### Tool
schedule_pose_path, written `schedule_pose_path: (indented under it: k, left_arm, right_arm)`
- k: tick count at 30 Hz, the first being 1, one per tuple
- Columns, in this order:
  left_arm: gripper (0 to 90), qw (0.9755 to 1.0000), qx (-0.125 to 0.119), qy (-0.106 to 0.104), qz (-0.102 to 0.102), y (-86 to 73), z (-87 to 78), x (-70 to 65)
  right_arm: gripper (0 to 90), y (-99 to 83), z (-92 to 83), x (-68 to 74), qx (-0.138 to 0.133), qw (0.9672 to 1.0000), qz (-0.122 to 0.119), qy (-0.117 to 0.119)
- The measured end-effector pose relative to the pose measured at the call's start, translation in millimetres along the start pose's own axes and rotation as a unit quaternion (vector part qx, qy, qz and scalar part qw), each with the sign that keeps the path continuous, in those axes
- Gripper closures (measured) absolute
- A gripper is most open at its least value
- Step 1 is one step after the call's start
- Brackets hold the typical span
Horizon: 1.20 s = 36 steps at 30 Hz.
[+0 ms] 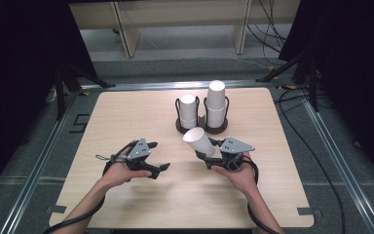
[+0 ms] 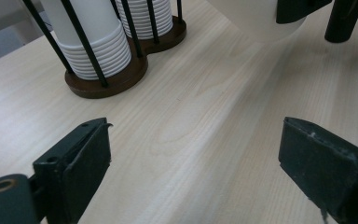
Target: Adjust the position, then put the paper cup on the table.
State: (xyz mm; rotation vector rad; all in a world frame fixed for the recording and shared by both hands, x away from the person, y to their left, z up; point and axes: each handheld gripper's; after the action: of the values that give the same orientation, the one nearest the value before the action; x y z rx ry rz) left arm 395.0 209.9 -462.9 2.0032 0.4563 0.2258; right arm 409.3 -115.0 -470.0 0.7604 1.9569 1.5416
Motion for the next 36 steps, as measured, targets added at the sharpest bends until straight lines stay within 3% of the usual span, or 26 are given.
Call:
schedule_pose_path:
  k: [2,4,8,13,14,16,17,21,22,26,27,29,30,32,36]
  left_arm:
    - [8.9,0.9996,-0.021,0.008,-0.016,-6.6,0.1,-0.6]
    - [9.4,0.9993,-0.025,0.014,-0.022,-10.0,-0.9,-0.6]
    - [9.6,0.9969,-0.062,0.027,-0.04,-15.4,-2.9,0.4]
    - [9.6,0.9954,-0.069,0.037,-0.056,-16.3,-7.3,-0.3]
    - [9.7,0.9945,-0.08,0.032,-0.059,-15.5,-6.5,-0.7]
    - [9.7,0.9945,-0.079,0.032,-0.06,-13.3,-6.5,-2.8]
    - [9.8,0.9943,-0.082,0.029,-0.062,-12.4,-5.7,-3.5]
    - [9.6,0.9936,-0.089,0.019,-0.067,-9.8,-1.3,-4.8]
    - [9.1,0.9939,-0.085,0.021,-0.067,-8.8,-1.2,-4.9]
    - [9.3,0.9931,-0.088,0.016,-0.076,-2.2,2.5,-5.5]
    - [9.3,0.9931,-0.09,0.012,-0.075,-0.7,3.3,-5.4]
    - [9.4,0.9917,-0.098,0.007,-0.083,4.2,5.1,-6.2]
    - [9.3,0.9914,-0.102,0.002,-0.082,6.6,5.9,-5.9]
    - [9.4,0.9911,-0.1,-0.002,-0.088,12.2,6.6,-6.7]
    - [9.2,0.9894,-0.108,-0.024,-0.094,22.3,12.9,-7.4]
  right_arm:
    - [35.9,-0.6,-1.1,-0.1,0.001,1.0,0.006,-0.002]
    - [35.9,-1.4,-2.1,-0.5,0.0,0.9999,0.013,-0.004]
    - [35.9,-1.7,-2.7,-1.3,0.0,0.9998,0.018,0.0]
    - [35.9,-1.7,-1.5,0.0,-0.007,0.9997,0.02,-0.008]
    - [35.9,-1.3,-1.5,-0.6,-0.006,0.9999,0.011,-0.011]
    - [35.8,-1.4,0.7,0.3,-0.012,0.9998,0.014,-0.003]
    - [35.8,-1.1,-0.3,1.4,0.001,0.9999,0.012,-0.008]
    - [35.8,-2.5,2.9,4.8,0.015,0.9996,0.025,0.008]
    - [35.8,-3.2,5.2,3.7,-0.001,0.9998,0.017,0.006]
    - [35.8,-4.5,7.1,5.6,0.006,0.9999,0.014,0.005]
    - [35.8,-4.6,7.7,6.2,0.005,0.9998,0.015,0.011]
    - [35.8,-3.9,9.0,6.5,-0.006,0.9999,0.006,-0.006]
    - [35.8,-2.6,8.3,5.7,0.002,1.0,0.001,0.0]
    - [35.8,-0.8,7.8,9.0,0.002,0.9998,0.019,0.006]
    - [35.8,2.2,7.2,11.3,-0.005,1.0,0.007,-0.004]
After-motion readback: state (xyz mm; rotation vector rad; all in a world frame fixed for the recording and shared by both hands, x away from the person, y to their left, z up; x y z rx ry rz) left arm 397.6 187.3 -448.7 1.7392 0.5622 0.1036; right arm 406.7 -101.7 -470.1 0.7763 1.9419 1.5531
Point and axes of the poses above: each handheld gripper's, and its own axes: z roughly forward along the jaws, y roughly out of its top, x roughly to its left, and after that the axes turned 11 degrees about -y, right-handed
